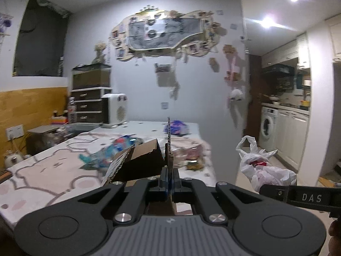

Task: Collect trash
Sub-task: 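Carry the white bag and cardboard box over the yellow trash bin with both tools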

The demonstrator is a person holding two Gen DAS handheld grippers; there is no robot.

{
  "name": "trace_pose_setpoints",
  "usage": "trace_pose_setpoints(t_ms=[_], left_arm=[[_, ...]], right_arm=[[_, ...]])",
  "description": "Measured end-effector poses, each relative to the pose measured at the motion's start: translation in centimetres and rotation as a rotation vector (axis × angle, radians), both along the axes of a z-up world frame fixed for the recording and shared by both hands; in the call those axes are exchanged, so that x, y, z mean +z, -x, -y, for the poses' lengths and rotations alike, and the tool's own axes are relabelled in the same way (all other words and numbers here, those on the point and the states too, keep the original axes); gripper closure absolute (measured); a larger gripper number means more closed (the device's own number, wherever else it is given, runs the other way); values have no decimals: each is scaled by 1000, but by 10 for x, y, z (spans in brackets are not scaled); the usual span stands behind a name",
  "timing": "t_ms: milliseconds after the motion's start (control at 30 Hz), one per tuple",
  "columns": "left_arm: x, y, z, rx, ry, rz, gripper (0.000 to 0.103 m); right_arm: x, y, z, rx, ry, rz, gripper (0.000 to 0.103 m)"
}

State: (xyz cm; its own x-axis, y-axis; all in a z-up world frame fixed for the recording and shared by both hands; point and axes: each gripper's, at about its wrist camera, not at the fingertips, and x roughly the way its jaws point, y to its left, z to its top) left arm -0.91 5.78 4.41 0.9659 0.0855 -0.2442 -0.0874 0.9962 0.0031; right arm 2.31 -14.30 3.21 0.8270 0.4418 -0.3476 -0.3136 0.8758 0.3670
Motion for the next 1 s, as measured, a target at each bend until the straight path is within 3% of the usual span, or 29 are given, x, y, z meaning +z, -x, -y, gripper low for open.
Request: trace_pose_setpoints(t_ms=[267,533,767,1000], left_arm=[[-3,-13,58,-145,11,-6,101],[-26,-47,125,-293,11,-79,101],[-65,-90,175,-365,15,-185,101],[-124,-139,211,-397,39,-326,101]], right_arm=[[0,13,57,-121,13,14,77],[-19,8,114,-240,21,-15,77],[-54,-13,163,-342,15,-94,77],[-105,-39,195,-391,14,-199,77]])
